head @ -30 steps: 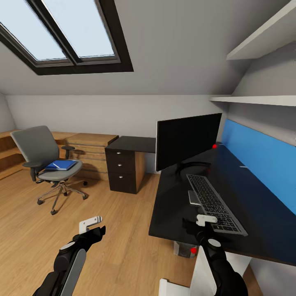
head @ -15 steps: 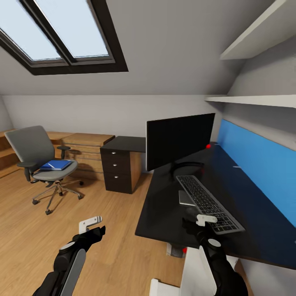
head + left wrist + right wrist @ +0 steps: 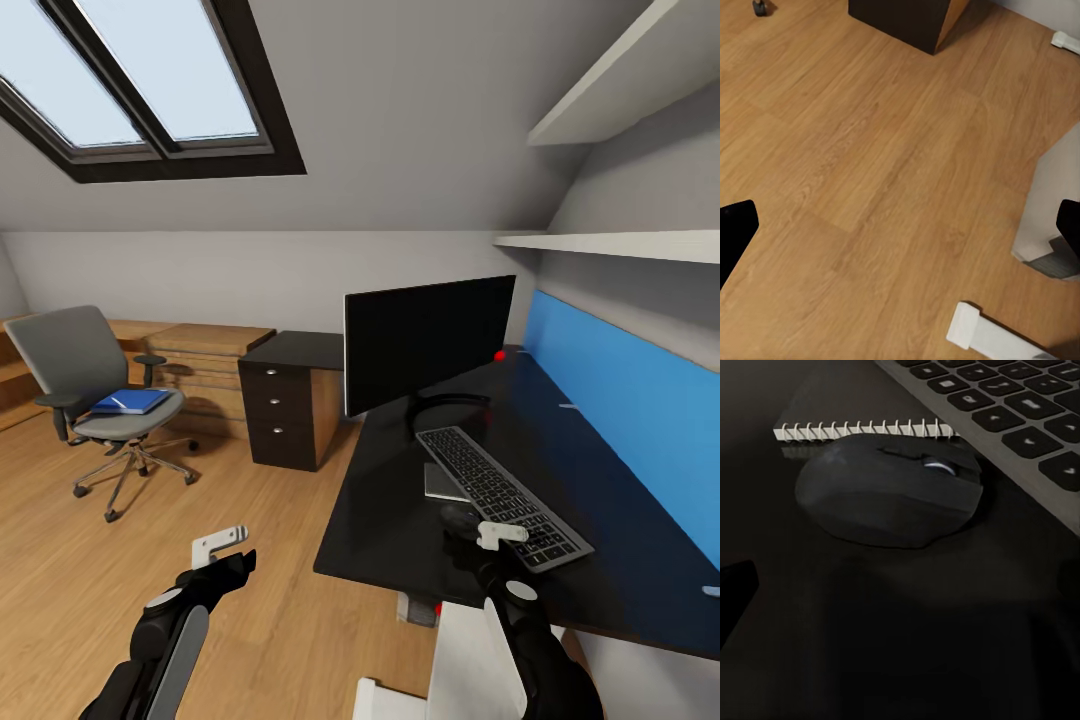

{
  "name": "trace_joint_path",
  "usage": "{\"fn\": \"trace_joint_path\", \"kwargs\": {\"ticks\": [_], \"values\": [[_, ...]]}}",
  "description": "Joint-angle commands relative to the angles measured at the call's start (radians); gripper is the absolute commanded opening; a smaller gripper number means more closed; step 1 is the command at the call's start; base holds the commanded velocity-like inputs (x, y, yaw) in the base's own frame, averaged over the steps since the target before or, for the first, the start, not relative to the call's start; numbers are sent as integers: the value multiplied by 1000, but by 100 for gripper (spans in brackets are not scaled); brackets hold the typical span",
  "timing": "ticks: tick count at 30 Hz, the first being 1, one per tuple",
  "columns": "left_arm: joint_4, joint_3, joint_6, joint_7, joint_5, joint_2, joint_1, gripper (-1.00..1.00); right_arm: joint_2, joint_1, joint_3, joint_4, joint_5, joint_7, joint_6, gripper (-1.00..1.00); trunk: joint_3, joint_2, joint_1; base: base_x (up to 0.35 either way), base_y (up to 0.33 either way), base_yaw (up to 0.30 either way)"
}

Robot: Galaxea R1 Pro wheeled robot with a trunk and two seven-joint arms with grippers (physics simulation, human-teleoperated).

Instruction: In the bedroom, organize the workspace by keeping the computer under the desk, ensuring the monitor is on the desk, placing the keyboard on the desk next to the monitor, placing the mouse on the desk next to the keyboard, moving the folder from the swivel chair onto the desk next to the mouse, stacking the notebook on top of the folder with the pen on top of the notebook, and positioning the swivel chair next to the desk.

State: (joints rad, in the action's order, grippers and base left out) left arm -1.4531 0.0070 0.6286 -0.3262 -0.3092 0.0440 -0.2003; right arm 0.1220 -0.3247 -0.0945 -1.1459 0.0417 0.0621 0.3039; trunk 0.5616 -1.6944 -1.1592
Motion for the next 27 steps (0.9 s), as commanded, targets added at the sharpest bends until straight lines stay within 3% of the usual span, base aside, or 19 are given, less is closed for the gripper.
{"fn": "trace_joint_path", "kwargs": {"ticks": [1, 27], "values": [[-1, 1, 3, -7, -10, 0, -1, 100, 1, -1, -1, -2, 4, 1, 6, 100, 1, -1, 0, 0, -2, 0], [-1, 0, 3, -4, -13, 1, -1, 100, 1, -1, -2, 1, 5, 2, 5, 100, 1, -1, 0, 19, 23, 0]]}}
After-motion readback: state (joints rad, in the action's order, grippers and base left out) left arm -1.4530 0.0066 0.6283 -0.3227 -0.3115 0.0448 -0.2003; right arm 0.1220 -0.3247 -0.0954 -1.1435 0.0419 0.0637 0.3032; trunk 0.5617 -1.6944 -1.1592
